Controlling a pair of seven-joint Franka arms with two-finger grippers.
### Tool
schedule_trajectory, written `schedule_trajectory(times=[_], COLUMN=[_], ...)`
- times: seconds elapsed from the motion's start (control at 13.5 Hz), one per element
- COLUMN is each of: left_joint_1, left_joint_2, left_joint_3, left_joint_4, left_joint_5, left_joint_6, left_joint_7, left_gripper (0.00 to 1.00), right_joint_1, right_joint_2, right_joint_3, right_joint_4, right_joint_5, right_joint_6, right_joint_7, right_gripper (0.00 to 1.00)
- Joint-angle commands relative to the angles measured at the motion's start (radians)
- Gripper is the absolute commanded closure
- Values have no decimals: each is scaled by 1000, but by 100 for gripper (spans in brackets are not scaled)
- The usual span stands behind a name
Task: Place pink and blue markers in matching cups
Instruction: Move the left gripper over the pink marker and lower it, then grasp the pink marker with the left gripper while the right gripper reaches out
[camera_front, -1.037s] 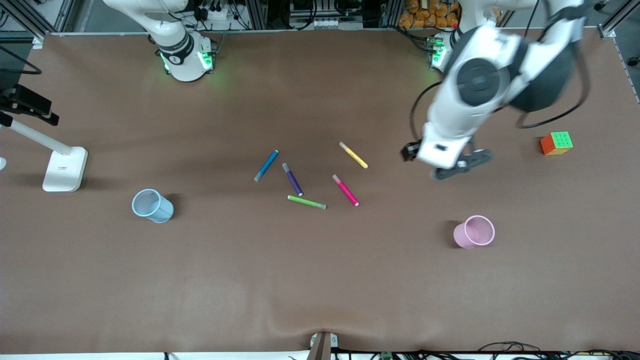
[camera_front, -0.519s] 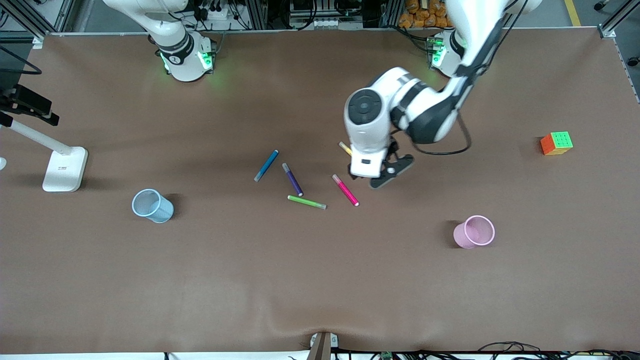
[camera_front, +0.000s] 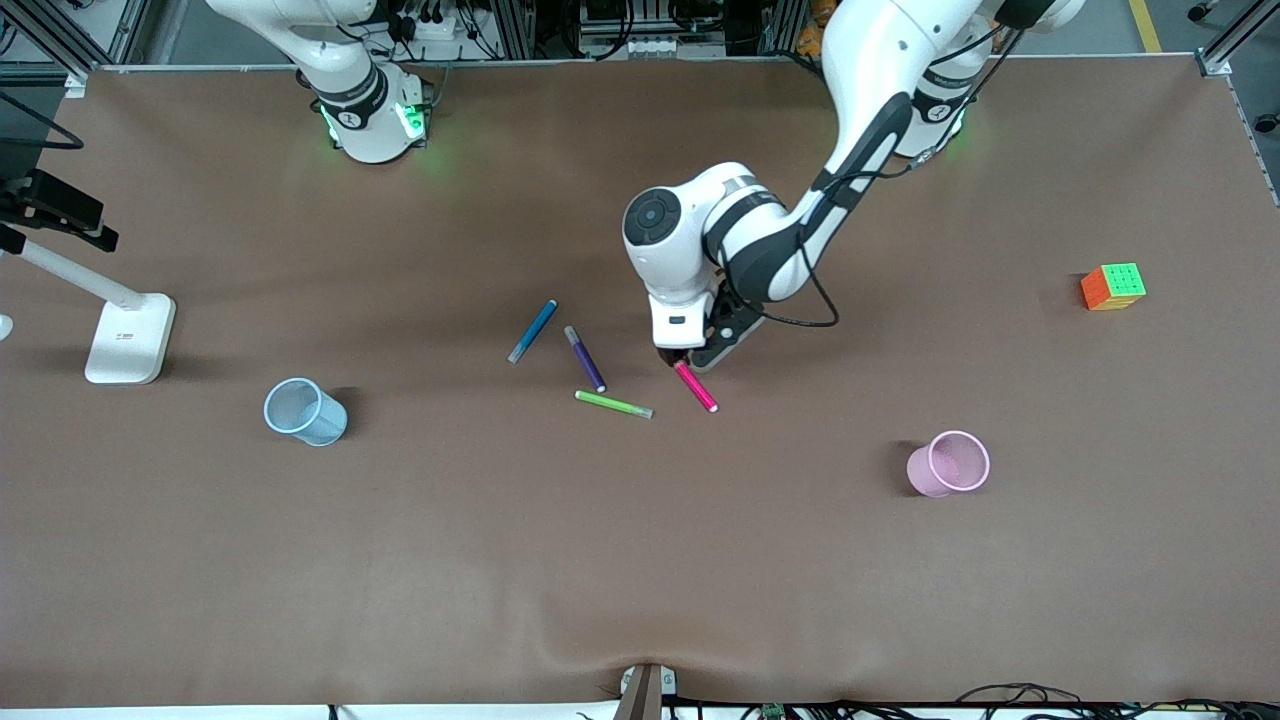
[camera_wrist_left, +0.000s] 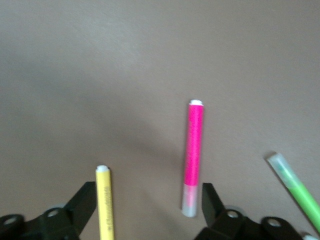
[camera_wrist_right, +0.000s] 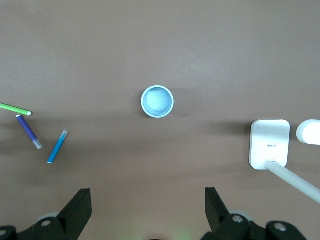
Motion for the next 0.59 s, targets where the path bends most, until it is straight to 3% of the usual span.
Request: schedule_trajectory(times=[0.0, 0.37, 0.52], left_joint_1=[-27, -53, -56], left_joint_2=[34, 106, 125], left_joint_3=[4, 4, 4], left_joint_4=[21, 21, 21], left_joint_5=[108, 220, 259], left_joint_6=[29, 93, 95], left_joint_7=[-70, -177, -190], left_gripper=[21, 34, 41], right_joint_1=[-12, -27, -37], right_joint_2=[7, 103, 202], right_joint_3=[3, -1, -3], right_joint_4=[3, 8, 8], right_joint_5=[9, -18, -34], right_joint_6=[4, 10, 17], right_joint_7=[-9, -9, -14], right_gripper=[0, 0, 0])
